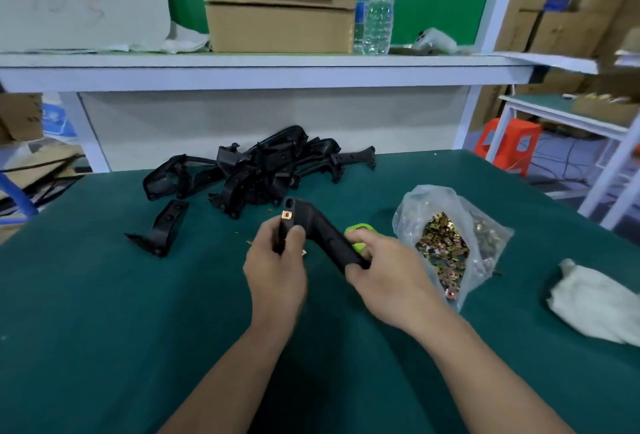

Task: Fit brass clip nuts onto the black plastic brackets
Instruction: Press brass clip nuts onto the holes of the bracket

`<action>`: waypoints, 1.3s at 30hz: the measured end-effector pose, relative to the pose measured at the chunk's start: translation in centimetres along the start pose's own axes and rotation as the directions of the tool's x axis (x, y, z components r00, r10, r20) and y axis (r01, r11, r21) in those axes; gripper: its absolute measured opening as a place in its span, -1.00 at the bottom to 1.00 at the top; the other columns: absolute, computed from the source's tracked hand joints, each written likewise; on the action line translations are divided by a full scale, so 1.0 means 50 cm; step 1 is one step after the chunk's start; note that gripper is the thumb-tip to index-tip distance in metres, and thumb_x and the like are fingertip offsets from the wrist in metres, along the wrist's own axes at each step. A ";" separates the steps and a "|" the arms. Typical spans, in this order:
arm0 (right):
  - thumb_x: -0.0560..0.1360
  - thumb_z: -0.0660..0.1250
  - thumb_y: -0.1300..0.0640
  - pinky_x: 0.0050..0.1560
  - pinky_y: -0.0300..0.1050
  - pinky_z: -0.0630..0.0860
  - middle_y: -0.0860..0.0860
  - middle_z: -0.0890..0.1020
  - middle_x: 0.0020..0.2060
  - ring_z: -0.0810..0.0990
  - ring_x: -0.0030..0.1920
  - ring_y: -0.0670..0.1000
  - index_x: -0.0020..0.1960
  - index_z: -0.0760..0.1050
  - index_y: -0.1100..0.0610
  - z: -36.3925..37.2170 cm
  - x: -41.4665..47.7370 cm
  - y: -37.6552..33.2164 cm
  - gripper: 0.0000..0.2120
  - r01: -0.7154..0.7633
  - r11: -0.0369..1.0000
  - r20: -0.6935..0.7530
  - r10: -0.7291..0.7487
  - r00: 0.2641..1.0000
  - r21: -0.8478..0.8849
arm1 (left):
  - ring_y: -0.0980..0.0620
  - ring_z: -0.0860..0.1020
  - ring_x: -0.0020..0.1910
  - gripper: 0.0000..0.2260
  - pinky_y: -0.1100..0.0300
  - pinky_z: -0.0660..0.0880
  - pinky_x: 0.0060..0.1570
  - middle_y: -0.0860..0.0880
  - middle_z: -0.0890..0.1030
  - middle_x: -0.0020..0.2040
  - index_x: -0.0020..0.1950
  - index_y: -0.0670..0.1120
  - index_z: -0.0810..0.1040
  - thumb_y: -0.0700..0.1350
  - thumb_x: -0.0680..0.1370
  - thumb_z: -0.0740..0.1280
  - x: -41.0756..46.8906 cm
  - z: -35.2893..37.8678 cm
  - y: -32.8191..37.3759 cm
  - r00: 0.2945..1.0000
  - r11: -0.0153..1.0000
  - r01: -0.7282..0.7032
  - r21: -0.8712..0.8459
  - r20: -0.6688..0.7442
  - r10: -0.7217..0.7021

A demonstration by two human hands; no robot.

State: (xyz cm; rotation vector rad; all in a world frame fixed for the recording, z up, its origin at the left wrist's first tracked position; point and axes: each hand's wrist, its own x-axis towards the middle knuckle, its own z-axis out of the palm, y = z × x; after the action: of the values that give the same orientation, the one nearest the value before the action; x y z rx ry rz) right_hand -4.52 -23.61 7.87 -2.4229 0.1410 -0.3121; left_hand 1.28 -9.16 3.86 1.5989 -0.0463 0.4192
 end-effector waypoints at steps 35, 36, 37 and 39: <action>0.63 0.28 0.27 -0.37 -0.11 0.61 0.25 0.68 -0.30 0.69 -0.37 0.14 0.11 0.51 0.42 -0.498 -0.794 0.483 -0.81 0.122 0.262 -0.277 0.952 0.129 0.957 | 0.03 0.63 0.03 -0.86 0.15 0.55 0.09 -0.02 0.67 -0.04 0.00 -0.04 0.63 0.02 0.58 0.43 -0.858 0.610 0.325 -0.143 0.820 0.481 0.310 0.950 -0.276; 0.63 0.30 0.21 -0.35 -0.09 0.62 0.25 0.69 -0.29 0.69 -0.36 0.15 0.12 0.51 0.41 -0.526 -0.791 0.501 -0.77 0.162 0.288 -0.305 0.948 0.092 0.944 | 0.09 0.63 -0.05 -0.88 0.19 0.56 0.00 0.03 0.69 -0.11 -0.07 -0.01 0.63 0.02 0.57 0.44 -0.873 0.612 0.334 -0.147 0.857 0.425 0.291 0.957 -0.252; 0.65 0.32 0.12 -0.33 -0.06 0.64 0.27 0.70 -0.26 0.70 -0.35 0.16 0.12 0.52 0.39 -0.545 -0.783 0.519 -0.70 0.176 0.302 -0.318 0.945 0.071 0.937 | 0.16 0.62 -0.17 -0.88 0.24 0.56 -0.11 0.09 0.70 -0.22 -0.12 0.02 0.63 0.02 0.56 0.44 -0.884 0.613 0.340 -0.162 0.887 0.368 0.279 0.959 -0.234; 0.67 0.25 -0.09 -0.31 -0.01 0.65 0.30 0.69 -0.17 0.70 -0.31 0.19 0.11 0.51 0.36 -0.552 -0.761 0.544 -0.54 0.140 0.281 -0.290 0.956 0.045 0.949 | 0.24 0.60 -0.30 -0.88 0.27 0.56 -0.23 0.13 0.69 -0.30 -0.12 0.02 0.62 0.03 0.56 0.43 -0.896 0.619 0.342 -0.185 0.911 0.294 0.289 0.952 -0.242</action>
State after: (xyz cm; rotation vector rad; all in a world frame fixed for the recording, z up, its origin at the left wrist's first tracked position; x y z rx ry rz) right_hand -48.97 -54.55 3.59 -0.5963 1.1819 -1.1577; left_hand -37.84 -50.65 6.66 1.4331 -0.9031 -1.3498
